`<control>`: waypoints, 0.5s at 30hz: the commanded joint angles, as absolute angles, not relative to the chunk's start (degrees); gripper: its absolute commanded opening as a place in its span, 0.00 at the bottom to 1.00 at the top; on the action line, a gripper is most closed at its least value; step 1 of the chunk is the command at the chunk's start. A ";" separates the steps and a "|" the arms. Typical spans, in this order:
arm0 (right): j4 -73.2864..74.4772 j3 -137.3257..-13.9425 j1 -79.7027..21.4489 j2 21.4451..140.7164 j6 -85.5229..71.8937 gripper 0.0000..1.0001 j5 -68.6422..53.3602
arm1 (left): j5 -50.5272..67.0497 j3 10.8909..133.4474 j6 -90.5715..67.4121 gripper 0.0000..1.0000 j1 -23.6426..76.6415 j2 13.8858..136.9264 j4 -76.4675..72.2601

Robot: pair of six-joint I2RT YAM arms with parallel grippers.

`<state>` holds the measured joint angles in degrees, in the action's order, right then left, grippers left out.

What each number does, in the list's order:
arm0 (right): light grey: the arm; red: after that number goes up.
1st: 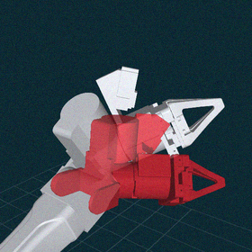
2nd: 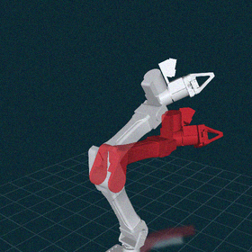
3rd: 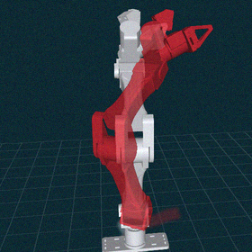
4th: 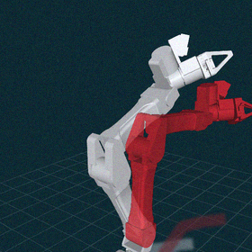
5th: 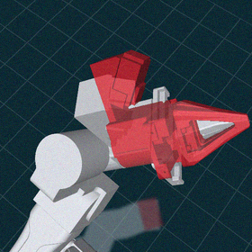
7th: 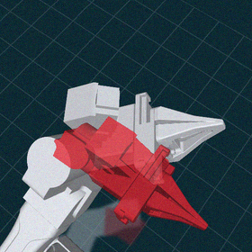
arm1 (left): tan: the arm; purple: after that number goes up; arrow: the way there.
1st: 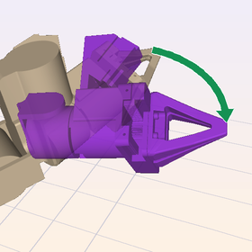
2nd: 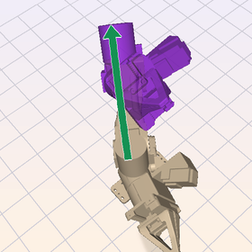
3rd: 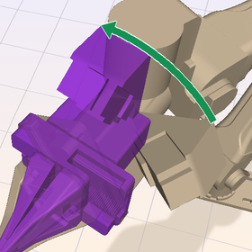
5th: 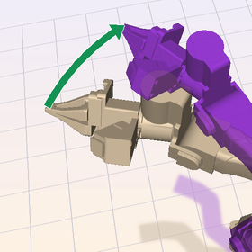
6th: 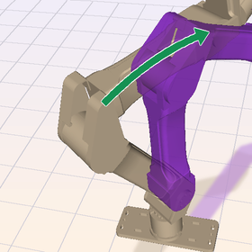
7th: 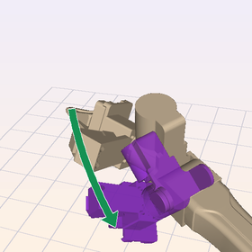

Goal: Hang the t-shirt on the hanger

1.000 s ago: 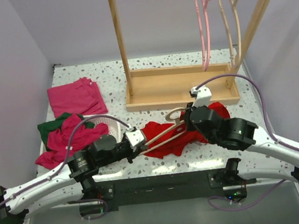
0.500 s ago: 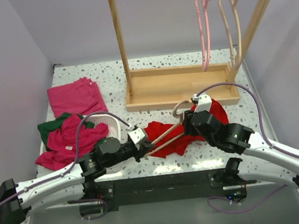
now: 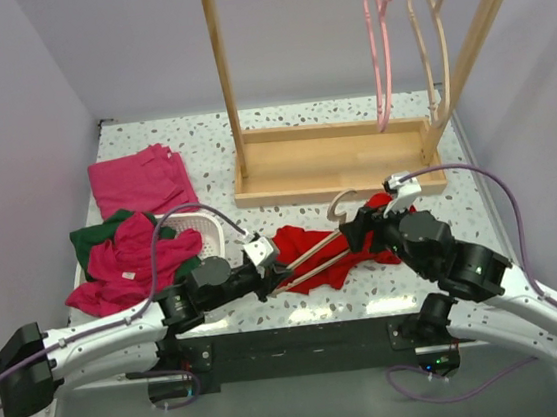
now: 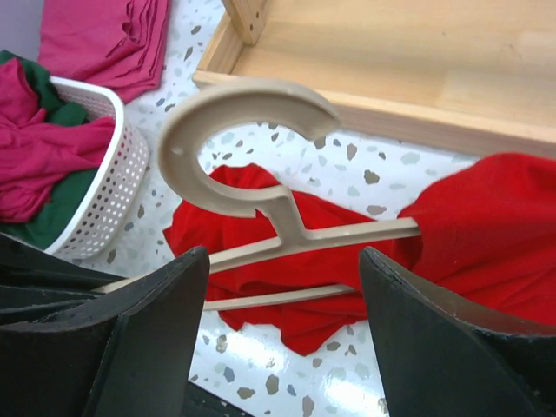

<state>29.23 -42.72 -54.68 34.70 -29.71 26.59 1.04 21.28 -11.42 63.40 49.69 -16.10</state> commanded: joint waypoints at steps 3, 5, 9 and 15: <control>27.33 -42.81 -54.49 35.07 -27.24 0.72 32.78 | 1.14 29.09 -10.90 0.00 63.46 55.01 -17.58; 26.37 -41.15 -54.49 34.20 -28.29 0.71 32.52 | 1.23 30.32 -10.72 0.00 63.46 56.77 -17.05; 24.26 -37.80 -54.49 34.63 -29.00 0.73 33.65 | 1.41 31.81 -11.25 0.00 63.37 58.97 -16.96; 21.10 -35.51 -54.41 36.38 -29.27 0.83 35.33 | 3.77 34.63 -11.16 0.00 63.37 61.87 -15.03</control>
